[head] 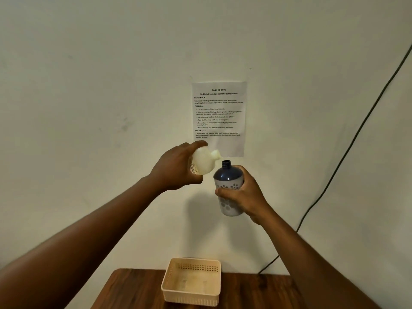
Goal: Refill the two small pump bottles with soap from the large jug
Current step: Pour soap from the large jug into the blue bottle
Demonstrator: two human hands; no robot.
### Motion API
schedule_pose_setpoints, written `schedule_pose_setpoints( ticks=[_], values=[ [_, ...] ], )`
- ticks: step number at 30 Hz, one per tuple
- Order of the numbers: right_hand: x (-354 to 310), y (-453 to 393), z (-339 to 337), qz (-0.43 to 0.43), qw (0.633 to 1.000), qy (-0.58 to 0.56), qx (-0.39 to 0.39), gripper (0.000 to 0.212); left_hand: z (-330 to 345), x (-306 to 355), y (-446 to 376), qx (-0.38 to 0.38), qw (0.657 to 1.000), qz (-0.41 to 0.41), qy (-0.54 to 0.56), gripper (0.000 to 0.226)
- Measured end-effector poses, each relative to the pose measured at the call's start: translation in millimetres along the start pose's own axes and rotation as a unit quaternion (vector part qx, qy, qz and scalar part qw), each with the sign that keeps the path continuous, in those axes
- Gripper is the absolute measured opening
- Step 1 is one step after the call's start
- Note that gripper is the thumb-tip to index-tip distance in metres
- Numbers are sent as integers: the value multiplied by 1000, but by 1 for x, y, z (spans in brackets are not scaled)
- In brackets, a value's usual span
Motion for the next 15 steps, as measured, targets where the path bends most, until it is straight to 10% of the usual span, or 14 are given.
schedule_pose_setpoints(
  ticks=[15],
  values=[
    [-7, 6, 4, 5, 1000, 2, 11, 68, -16, 5, -3, -5, 993, 47, -106, 96]
  ],
)
Point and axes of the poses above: each hand's wrist, its own y-axis away from the middle knuckle, its own z-axis out of the palm, x = y × z, the point moved 1 cm from there along -y, towards the middle knuckle, and after that the axes turned 6 degrees about -y, right-handed, at the moved point
